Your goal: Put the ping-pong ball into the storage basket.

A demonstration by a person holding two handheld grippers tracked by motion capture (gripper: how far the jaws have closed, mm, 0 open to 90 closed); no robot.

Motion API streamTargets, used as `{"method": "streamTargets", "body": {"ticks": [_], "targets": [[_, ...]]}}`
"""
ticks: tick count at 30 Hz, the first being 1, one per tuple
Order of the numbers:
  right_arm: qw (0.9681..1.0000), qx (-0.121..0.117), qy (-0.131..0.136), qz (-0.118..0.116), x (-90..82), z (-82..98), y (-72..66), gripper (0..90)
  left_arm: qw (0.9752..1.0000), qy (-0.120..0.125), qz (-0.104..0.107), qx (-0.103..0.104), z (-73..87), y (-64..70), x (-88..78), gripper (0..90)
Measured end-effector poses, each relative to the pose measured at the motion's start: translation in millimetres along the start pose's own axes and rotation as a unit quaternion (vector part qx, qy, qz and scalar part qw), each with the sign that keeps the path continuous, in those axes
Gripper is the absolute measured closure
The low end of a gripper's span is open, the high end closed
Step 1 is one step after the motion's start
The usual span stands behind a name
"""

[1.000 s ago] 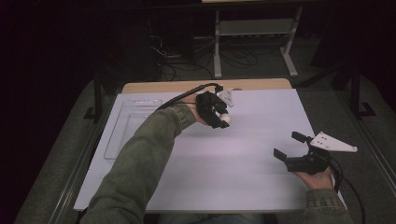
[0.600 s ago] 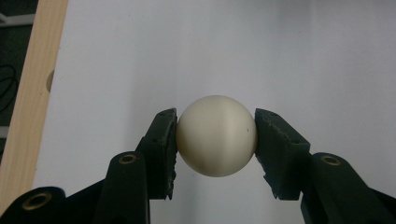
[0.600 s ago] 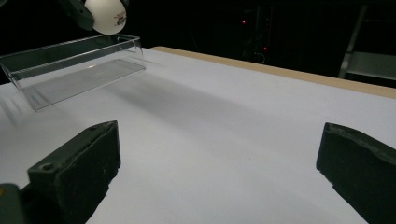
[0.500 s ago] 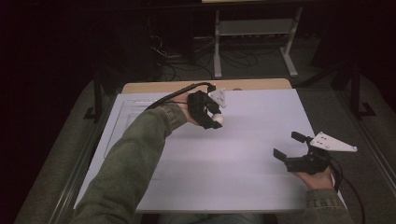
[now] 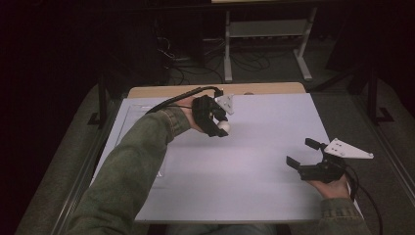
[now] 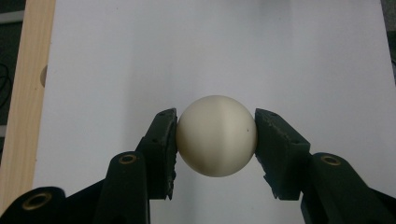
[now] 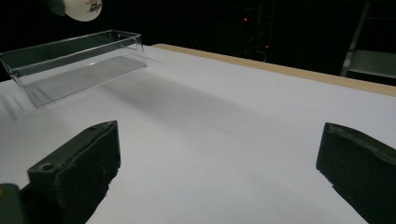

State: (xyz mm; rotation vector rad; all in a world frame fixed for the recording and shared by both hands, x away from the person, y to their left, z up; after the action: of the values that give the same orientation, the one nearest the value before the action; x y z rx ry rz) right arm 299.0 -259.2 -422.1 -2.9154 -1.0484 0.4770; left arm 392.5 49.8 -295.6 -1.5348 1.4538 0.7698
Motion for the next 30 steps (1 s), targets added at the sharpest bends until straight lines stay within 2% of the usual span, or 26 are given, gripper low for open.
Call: {"method": "streamTargets", "body": {"ticks": [17,21,30], "targets": [[1.0,0.002,0.001,0.001,-1.3,0.2,0.3,0.0,0.9994,-0.032,0.005,0.008,1.2,2.5,-11.3,51.0],[1.0,0.002,0.0,0.001,-0.7,0.2,-0.1,0.0,0.9995,-0.028,0.015,0.003,2.4,3.1,-14.6,51.0],[1.0,0.001,0.0,0.0,-1.0,0.2,-0.2,0.0,0.9987,-0.048,0.018,0.004,12.7,4.8,-24.8,51.0]]}}
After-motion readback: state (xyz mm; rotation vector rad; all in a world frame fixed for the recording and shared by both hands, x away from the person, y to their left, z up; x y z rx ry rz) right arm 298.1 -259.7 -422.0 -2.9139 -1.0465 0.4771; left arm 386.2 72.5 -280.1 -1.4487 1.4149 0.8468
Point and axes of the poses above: each handheld gripper's, and its own axes: x roughly forward along the jaws, z roughly out of its underside, y roughly to its right, the point moved 3 cm from there along x, roughly forward along the jaws, and after that the axes turned 1 degree about z, right-handed, at the moved point
